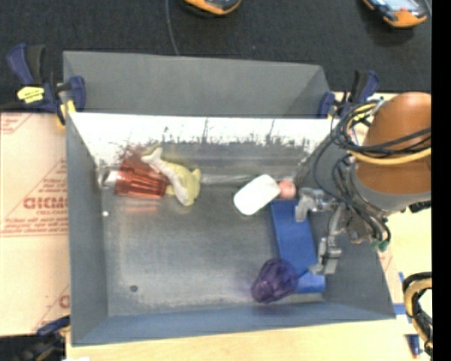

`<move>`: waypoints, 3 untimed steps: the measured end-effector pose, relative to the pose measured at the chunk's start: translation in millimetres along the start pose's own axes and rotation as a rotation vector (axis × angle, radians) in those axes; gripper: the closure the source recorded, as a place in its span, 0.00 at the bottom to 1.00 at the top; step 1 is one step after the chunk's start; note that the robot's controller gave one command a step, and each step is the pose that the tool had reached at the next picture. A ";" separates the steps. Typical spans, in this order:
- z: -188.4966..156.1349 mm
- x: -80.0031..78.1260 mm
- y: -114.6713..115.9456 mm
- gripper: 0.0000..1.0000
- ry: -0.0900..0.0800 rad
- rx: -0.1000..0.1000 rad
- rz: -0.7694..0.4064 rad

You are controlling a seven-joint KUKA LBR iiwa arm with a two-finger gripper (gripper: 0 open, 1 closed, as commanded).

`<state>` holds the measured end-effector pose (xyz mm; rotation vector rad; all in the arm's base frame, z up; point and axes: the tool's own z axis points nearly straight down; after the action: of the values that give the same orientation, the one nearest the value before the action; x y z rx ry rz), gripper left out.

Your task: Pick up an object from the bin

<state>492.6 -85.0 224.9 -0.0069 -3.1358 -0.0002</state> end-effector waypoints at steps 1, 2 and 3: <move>-4.4 -1.5 0.5 0.00 -0.008 0.002 -0.004; 47.5 4.5 10.9 0.00 -0.011 0.003 -0.144; 98.7 9.1 26.2 0.00 -0.007 0.005 -0.246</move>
Offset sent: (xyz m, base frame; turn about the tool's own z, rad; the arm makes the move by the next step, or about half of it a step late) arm -0.0122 0.0210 -0.0964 -0.2726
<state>483.1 -58.7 126.3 0.3790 -3.1204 0.0064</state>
